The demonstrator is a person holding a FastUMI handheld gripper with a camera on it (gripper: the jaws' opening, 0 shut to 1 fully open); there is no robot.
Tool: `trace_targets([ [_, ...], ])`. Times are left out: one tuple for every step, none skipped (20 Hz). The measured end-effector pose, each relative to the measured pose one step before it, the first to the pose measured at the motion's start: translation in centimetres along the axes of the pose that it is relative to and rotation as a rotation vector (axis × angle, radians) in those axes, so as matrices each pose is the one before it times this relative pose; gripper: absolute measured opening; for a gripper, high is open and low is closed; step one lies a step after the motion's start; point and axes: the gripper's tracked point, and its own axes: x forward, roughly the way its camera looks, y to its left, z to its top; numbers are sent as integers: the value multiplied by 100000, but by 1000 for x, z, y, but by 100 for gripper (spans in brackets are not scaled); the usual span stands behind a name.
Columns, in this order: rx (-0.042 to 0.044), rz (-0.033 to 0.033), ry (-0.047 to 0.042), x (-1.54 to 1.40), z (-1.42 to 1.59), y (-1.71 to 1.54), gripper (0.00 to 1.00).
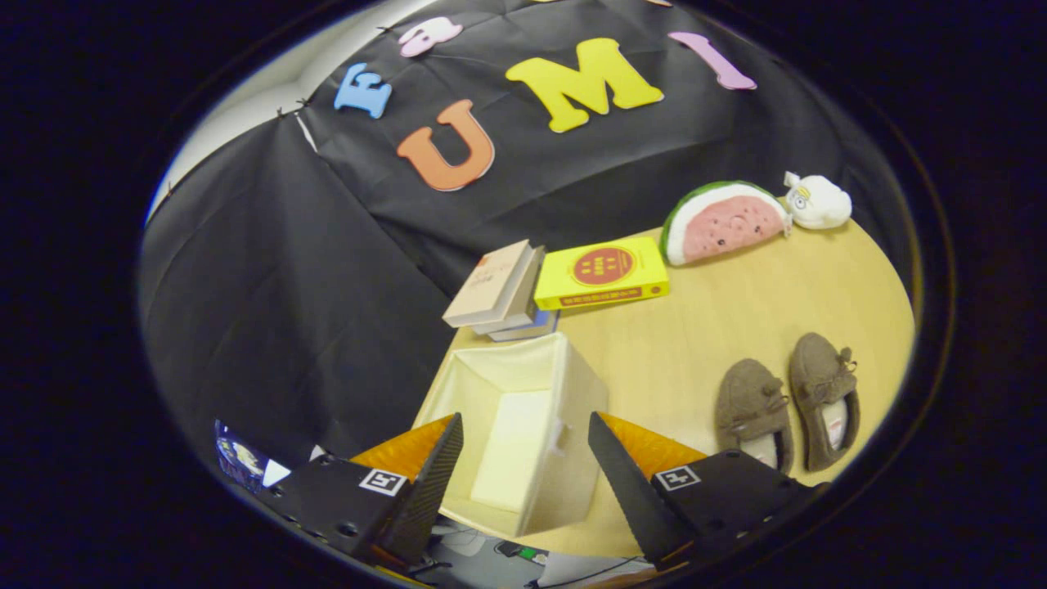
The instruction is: Open the storage box then place both shoes into the box .Put the left shoe in first, then the right shoe, with the right side of both shoes facing outward in a uniform manner.
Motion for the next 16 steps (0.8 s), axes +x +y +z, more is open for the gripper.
trace_targets([
  [1986,-3268,2340,-19,-177,-1457,94],
  [753,-4242,1869,-56,-198,-1547,94],
  [-572,-4423,1285,33,7,-1755,93],
  [-788,-4481,1970,56,-389,-1620,93],
  [-1101,-3463,1515,183,-306,-1236,92],
  [-1728,-2459,930,-34,-87,-975,93],
  [-2837,-2675,980,-48,-165,-984,91],
  [-3334,-3503,1031,155,-248,-1262,89],
  [-4045,-3748,1973,-49,-411,-1176,89],
  [-4404,-3228,2038,-60,-576,-907,89],
  [-3916,-2668,1962,-148,-446,-896,86],
  [-2064,-2263,983,-60,-279,-843,84],
  [-411,-1195,190,-23,-217,-722,83],
  [360,-635,-183,209,-169,-611,83],
  [631,-383,427,259,-179,-476,83],
  [270,-1055,1341,452,-429,-716,82],
])
